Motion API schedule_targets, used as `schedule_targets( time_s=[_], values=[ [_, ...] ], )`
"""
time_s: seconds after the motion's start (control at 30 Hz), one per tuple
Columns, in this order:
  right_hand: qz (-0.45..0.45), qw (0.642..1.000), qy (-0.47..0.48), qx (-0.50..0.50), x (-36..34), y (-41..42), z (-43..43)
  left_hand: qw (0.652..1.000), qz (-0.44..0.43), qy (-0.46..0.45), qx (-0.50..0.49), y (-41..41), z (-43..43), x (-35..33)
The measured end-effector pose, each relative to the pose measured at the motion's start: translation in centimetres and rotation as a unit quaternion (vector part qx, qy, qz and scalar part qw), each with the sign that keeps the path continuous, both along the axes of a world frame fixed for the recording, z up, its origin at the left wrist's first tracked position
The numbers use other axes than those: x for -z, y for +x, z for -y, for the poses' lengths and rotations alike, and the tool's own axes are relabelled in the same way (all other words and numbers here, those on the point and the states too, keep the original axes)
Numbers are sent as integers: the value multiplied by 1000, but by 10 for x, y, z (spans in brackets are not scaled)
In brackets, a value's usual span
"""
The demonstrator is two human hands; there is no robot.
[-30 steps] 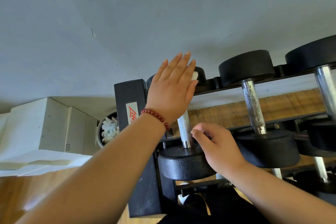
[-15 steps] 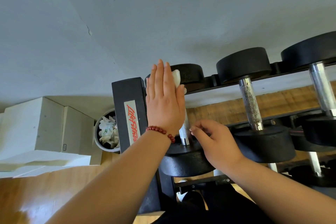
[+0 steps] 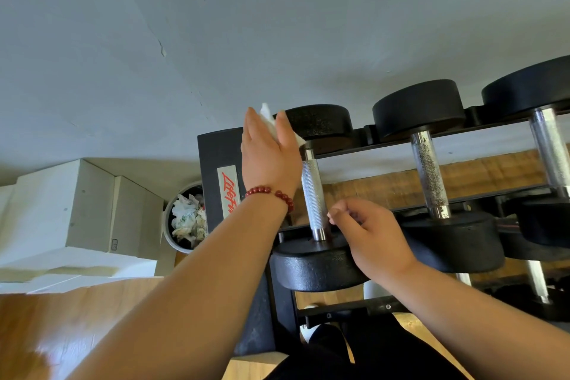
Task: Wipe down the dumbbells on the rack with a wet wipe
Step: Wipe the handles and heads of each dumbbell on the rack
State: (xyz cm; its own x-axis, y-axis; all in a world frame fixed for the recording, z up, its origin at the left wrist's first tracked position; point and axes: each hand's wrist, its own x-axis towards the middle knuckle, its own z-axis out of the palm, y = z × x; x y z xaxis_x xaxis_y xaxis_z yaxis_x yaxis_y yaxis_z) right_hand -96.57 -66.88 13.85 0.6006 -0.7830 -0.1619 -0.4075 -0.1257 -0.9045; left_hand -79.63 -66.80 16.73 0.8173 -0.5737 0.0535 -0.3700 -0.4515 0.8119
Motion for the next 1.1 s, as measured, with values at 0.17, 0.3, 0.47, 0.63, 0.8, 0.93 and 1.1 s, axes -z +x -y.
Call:
schedule_targets(
  time_s=[0.17, 0.3, 0.47, 0.63, 0.8, 0.93, 1.1],
  values=[
    [-2, 1000, 7, 16, -1, 0, 0, 999, 38, 2, 36, -23, -14, 1],
    [-6, 1000, 11, 14, -2, 0, -1, 998, 46, 10, 39, -5, -6, -2],
    [-12, 1000, 5, 15, -3, 0, -2, 1000, -3, -14, 7, -21, -13, 5],
    [-4, 1000, 6, 8, -2, 0, -2, 997, -68, -17, -25, -1, -3, -1],
    [3, 1000, 4, 15, 0, 0, -2, 998, -67, -11, -1, -9, -14, 1],
    [8, 1000, 7, 2, 1, 0, -1, 994, -108, 14, 3, 10, -5, -7],
    [13, 1000, 11, 19, 2, -1, -1, 997, -68, -5, 25, -8, -16, -1]
  ],
)
